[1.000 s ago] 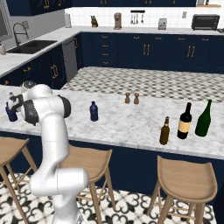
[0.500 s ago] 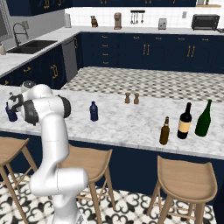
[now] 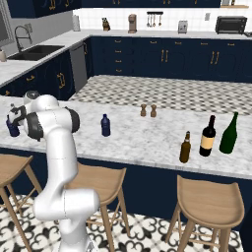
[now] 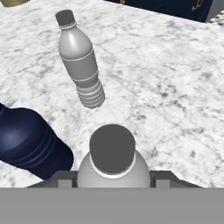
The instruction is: Move the plastic bottles in the middle to the plastics group, and the glass bottles in the middle to the glass group.
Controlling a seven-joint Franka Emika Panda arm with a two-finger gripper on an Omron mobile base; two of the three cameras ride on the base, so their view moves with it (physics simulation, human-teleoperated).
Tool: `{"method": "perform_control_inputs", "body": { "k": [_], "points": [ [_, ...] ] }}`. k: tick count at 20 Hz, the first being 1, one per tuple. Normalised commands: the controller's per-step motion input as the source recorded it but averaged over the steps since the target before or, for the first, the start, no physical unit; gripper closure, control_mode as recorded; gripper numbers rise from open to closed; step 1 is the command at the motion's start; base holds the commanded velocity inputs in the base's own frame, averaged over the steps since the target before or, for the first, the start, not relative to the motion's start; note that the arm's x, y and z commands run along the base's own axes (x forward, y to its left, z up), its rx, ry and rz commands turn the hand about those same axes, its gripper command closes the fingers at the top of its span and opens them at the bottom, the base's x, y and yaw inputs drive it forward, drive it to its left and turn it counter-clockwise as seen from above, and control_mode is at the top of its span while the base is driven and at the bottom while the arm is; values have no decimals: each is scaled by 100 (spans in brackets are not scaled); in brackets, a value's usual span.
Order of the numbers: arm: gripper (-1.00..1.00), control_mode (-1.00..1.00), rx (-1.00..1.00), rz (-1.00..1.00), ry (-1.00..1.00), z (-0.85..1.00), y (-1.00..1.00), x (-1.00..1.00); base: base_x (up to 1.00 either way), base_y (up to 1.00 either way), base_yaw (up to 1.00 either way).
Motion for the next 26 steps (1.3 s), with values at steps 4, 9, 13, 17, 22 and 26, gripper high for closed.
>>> {"method": "perform_control_inputs", "body": {
  "k": [4, 9, 13, 17, 22, 26],
  "points": [
    [-100, -100, 0, 0, 0, 0, 0, 0, 0, 0, 0],
    [-100, -100, 0, 0, 0, 0, 0, 0, 0, 0, 0],
    [-100, -100, 0, -4, -4, 1, -6, -3, 0, 0, 0],
    [-100, -100, 0, -5, -4, 19, -81, -54, 0, 0, 0],
    [-100, -100, 0, -2, -4, 5, -100, -63, 0, 0, 0],
    [-100, -100, 0, -11, -2, 0, -99, -45, 0, 0, 0]
  ]
}}
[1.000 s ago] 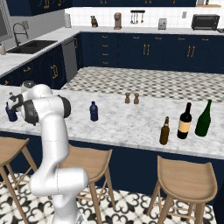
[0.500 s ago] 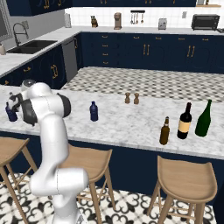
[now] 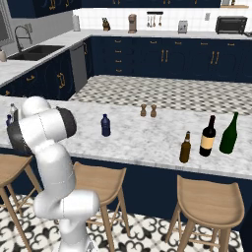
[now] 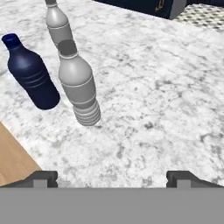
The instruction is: Move the plastic bottles in the middle to the plastics group, and the glass bottles in the middle to the glass group.
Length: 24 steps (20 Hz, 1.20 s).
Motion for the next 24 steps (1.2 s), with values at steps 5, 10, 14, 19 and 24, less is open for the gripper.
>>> {"method": "perform_control_inputs", "body": {
  "k": [5, 10, 14, 19, 24],
  "points": [
    [-100, -100, -7, -32, 0, 11, -80, 2, 0, 0, 0],
    [-100, -100, -8, -40, 0, 30, -83, 46, 0, 0, 0],
    [-100, -100, -6, -46, 0, 46, -74, 44, 0, 0, 0],
    [-100, -100, 0, -33, 1, 62, -97, 9, 0, 0, 0],
    [-100, -100, 13, -1, 0, 30, -67, -2, 0, 0, 0]
  ]
}}
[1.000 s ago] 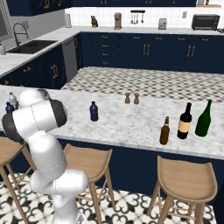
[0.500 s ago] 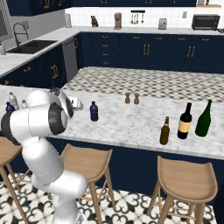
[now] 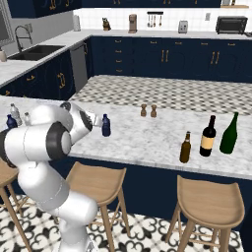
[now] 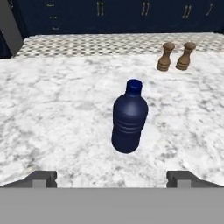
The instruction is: Move the plastic bottles in the middle to the plastics group, and the glass bottles in the middle to the glass group.
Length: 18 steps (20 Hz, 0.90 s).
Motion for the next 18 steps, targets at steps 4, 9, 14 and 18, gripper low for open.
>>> {"method": "perform_control_inputs", "body": {
  "k": [4, 9, 14, 18],
  "points": [
    [-100, -100, 20, 10, 0, 42, -60, 24, 0, 0, 0],
    [-100, -100, 4, 1, 3, 52, -41, 19, 0, 0, 0],
    [-100, -100, 0, 0, 6, 55, -6, 27, 0, 0, 0],
    [-100, -100, 0, 0, 6, 3, 8, 4, 0, 0, 0]
  ]
}}
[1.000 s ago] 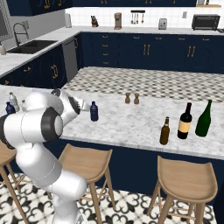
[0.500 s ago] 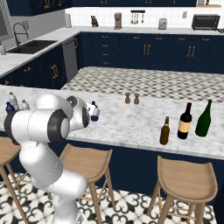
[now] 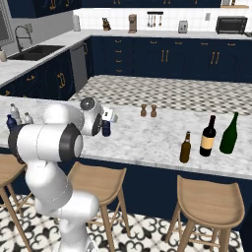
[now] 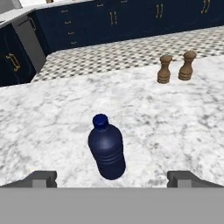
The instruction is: Move the plastic bottles in the middle to the plastics group, and the glass bottles in the middle to the glass group.
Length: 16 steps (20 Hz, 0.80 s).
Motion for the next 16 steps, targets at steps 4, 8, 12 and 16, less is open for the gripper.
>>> {"method": "perform_control_inputs", "body": {
  "k": [4, 8, 12, 16],
  "points": [
    [-100, -100, 0, 0, 0, -2, 5, 43, 0, 0, 0],
    [-100, -100, 0, 0, 7, 0, 7, 22, 0, 0, 0],
    [-100, -100, 0, 1, 12, 0, 17, 0, 0, 0, 0],
    [-100, -100, 0, 1, 12, 0, 17, 19, 0, 0, 0]
  ]
}}
